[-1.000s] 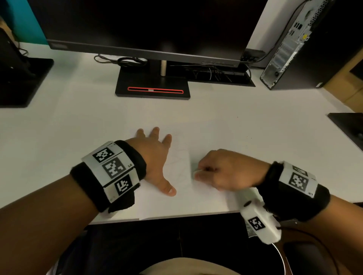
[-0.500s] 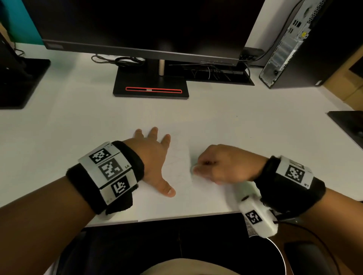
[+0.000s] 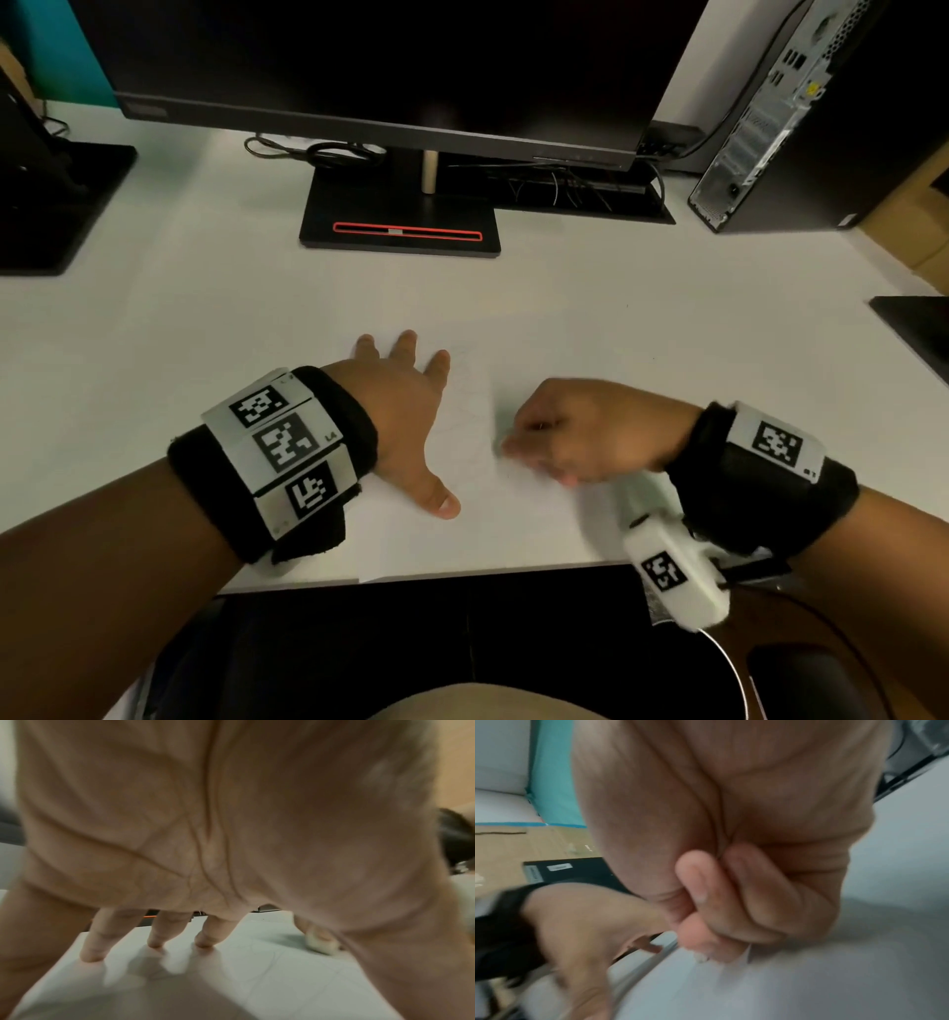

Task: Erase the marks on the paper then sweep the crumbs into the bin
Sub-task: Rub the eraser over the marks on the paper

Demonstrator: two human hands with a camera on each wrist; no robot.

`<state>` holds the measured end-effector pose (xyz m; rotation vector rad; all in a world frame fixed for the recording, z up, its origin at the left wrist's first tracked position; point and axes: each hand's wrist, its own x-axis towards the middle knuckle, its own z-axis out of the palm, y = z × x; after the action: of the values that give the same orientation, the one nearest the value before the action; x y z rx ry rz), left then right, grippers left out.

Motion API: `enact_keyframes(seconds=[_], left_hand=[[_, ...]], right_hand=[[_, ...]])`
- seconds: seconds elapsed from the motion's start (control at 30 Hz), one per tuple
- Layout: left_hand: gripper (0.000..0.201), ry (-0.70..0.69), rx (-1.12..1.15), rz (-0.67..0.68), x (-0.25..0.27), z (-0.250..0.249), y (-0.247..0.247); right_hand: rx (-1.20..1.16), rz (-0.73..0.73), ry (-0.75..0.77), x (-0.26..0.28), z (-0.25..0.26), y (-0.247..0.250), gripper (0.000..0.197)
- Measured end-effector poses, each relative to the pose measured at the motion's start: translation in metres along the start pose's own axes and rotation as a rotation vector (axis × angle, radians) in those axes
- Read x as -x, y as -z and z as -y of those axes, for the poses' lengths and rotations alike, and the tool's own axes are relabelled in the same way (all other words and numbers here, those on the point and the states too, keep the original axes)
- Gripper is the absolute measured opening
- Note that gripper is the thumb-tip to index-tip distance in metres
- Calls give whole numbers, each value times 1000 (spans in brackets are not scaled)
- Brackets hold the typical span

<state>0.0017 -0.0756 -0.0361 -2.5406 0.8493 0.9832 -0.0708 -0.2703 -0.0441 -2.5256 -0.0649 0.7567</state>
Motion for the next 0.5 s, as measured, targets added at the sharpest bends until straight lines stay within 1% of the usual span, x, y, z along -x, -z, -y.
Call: enact_keyframes(seconds=[0.1,0.17,0.23,0.3,0.37,0.43,0.5], left_hand=[[148,-1,1,1,1,0,0],[149,0,1,2,1,0,0],[149,0,1,3,0,0,0],[149,-3,-1,3,-1,0,0],[149,-2,-1,4,-1,-1,0],[148,-1,-3,4,1,0,0],[148,-1,-2,5,1,-1,0]], right_hand=[[-6,-105,-27,-6,-3,7,46],[23,-58,7,-3,3,-1,44],[-18,15,-1,-1,5,-3,45],[-68,-36,-40,-6,-2,5,47],[-34,-90,-34,-7,-1,8,46],[16,-37,-1,-4,6,1,44],[2,3,3,-4,7,-3,45]])
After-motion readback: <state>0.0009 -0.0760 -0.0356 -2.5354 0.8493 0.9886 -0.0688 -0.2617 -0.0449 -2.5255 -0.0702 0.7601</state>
